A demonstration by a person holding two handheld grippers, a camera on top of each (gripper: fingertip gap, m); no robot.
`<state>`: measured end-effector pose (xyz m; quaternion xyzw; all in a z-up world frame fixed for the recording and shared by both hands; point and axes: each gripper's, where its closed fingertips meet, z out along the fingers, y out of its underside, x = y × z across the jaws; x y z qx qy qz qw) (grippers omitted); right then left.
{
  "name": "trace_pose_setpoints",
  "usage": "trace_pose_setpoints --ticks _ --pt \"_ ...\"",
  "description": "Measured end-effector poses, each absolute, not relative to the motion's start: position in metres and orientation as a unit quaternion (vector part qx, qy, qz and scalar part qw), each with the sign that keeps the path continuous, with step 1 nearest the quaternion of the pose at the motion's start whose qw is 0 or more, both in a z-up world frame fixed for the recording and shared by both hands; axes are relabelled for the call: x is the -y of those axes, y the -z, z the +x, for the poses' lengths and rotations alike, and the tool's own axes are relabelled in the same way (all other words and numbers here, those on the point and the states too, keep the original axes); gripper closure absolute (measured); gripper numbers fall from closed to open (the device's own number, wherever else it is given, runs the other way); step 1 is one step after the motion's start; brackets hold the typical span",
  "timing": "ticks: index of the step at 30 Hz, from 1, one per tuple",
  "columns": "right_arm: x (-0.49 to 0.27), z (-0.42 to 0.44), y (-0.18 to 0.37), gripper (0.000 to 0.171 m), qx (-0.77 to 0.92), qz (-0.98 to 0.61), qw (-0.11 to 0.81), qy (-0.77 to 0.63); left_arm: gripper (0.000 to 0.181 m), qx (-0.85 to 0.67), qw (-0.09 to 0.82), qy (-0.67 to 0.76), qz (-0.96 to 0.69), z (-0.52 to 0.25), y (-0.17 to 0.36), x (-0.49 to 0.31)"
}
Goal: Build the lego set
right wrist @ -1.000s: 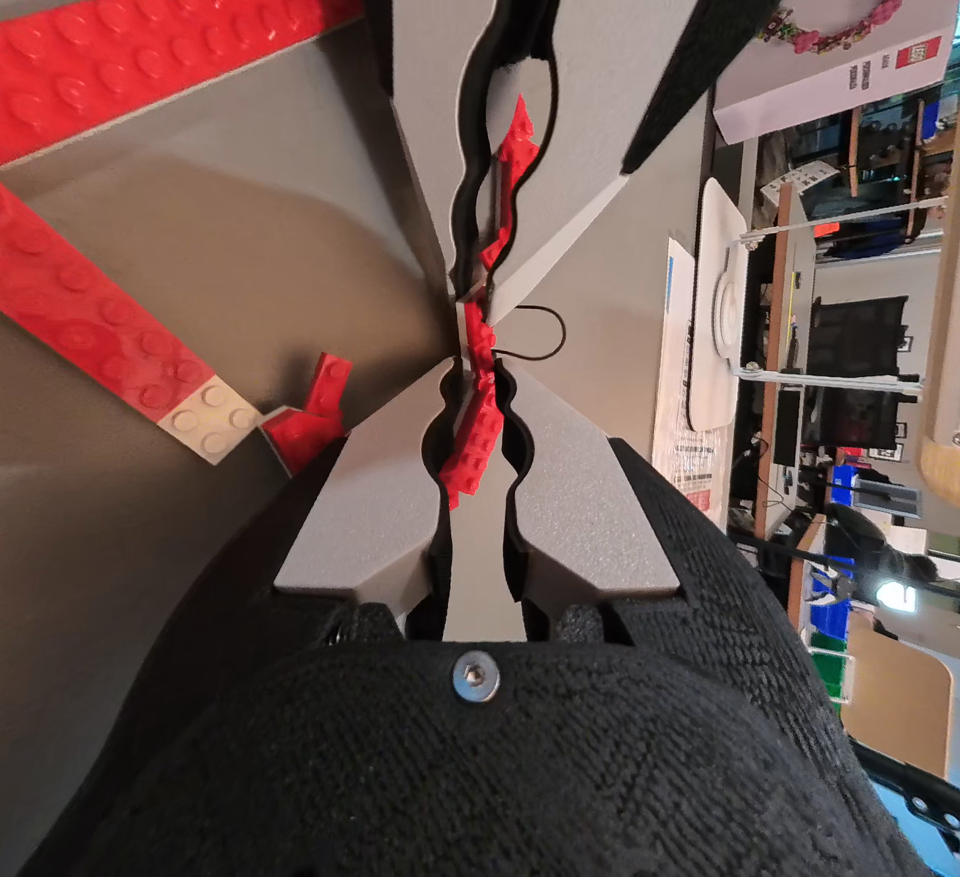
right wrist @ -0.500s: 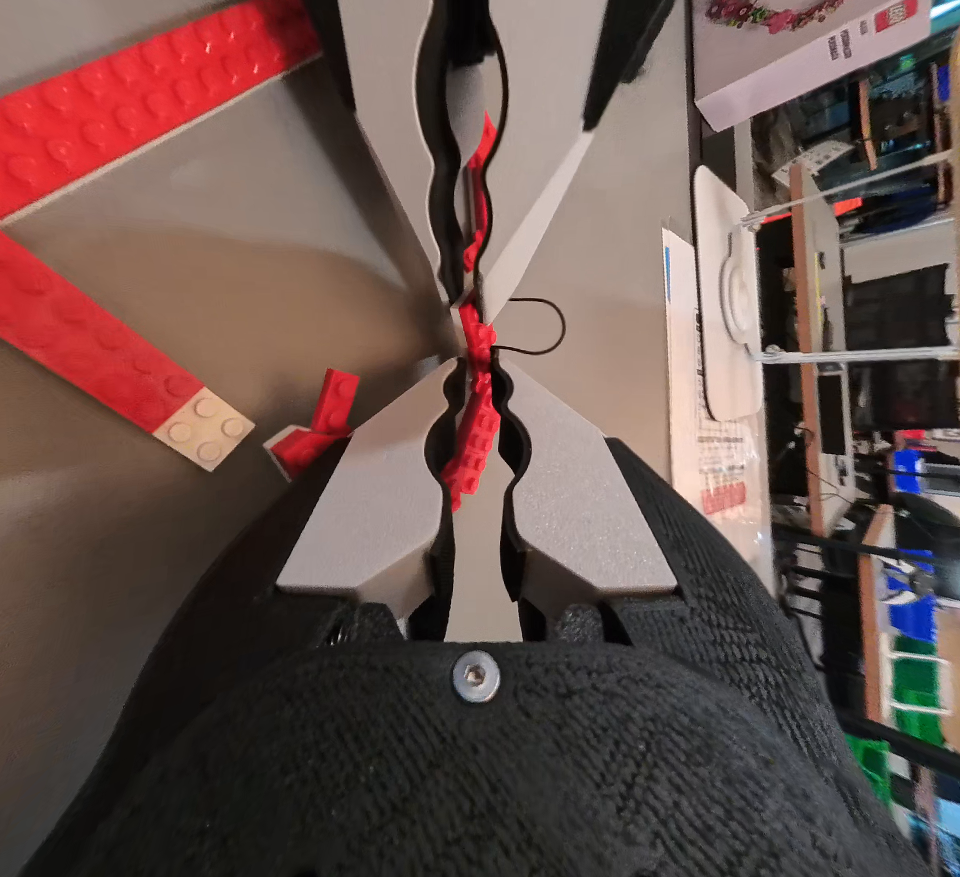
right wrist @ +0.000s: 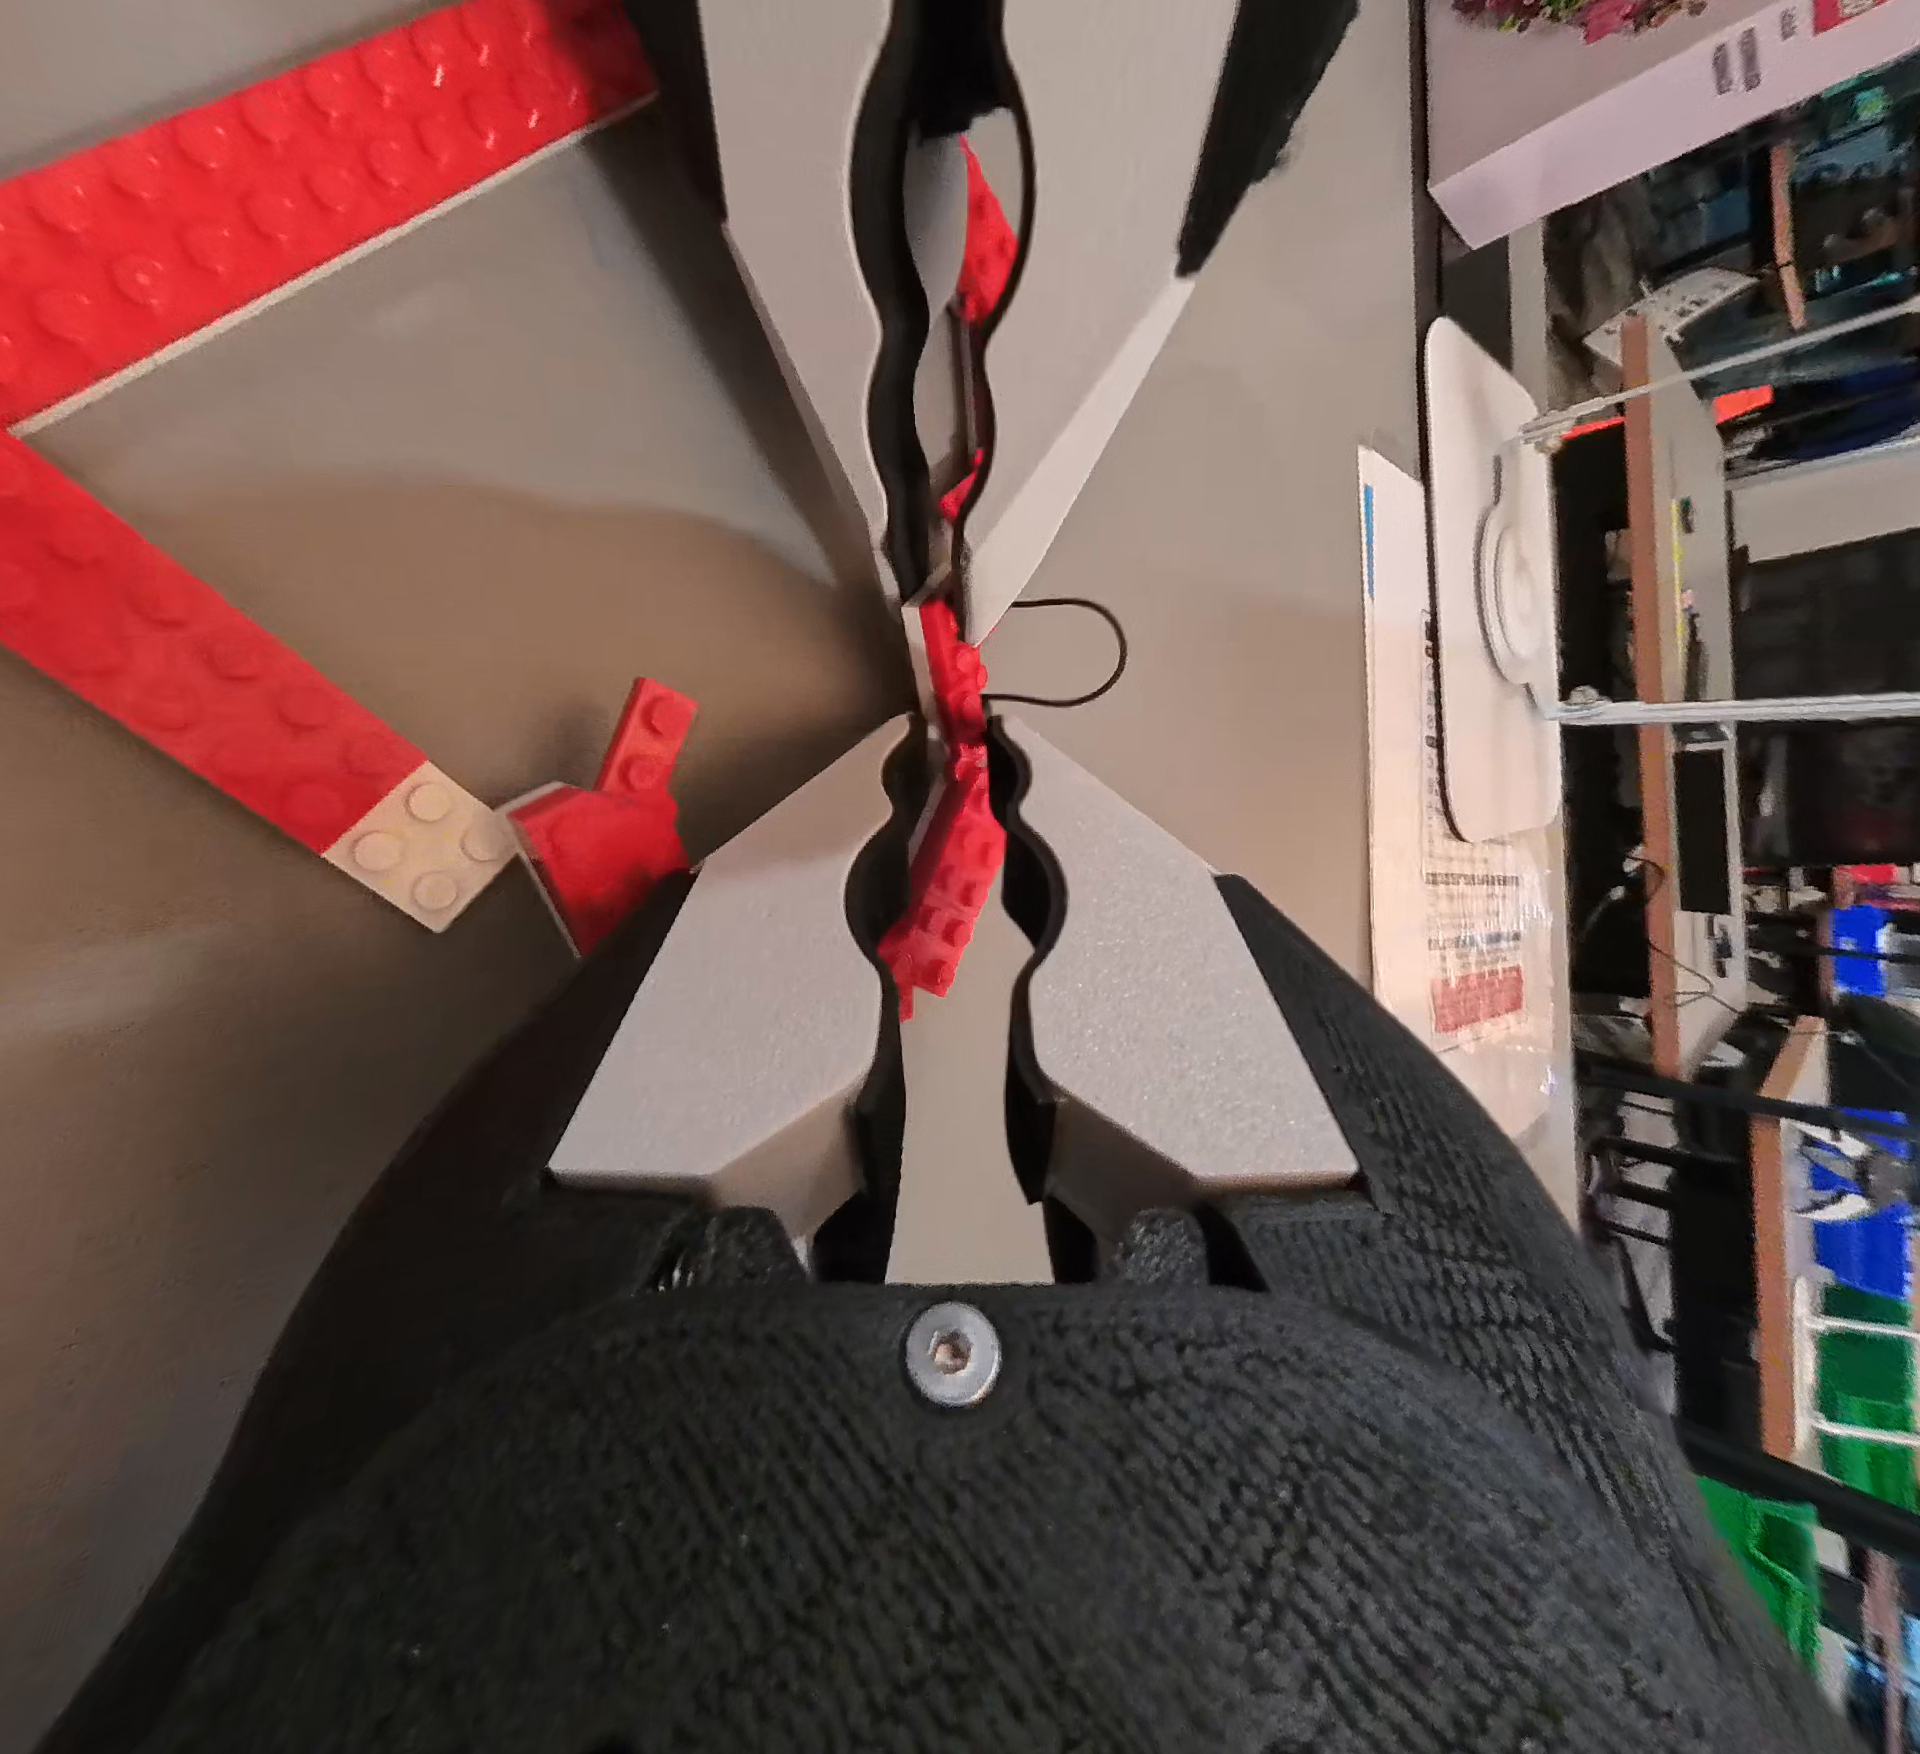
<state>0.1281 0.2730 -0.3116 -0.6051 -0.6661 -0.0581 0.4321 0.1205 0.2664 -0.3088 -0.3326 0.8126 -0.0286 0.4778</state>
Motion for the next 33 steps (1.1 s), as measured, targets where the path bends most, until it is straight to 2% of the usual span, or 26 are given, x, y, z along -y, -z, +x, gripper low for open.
trace_pose_setpoints --ticks 23,33 --pt "-0.271 0.1313 0.3124 0.159 0.666 -0.606 0.432 0.056 0.175 -0.81 0.495 0.027 -0.313 0.1195 0.3112 -0.2653" --pt "-0.2664 0.1275 0.3124 0.155 0.638 -0.642 0.425 -0.014 0.175 -0.816 0.505 -0.01 -0.28 0.1191 0.3117 -0.2645"
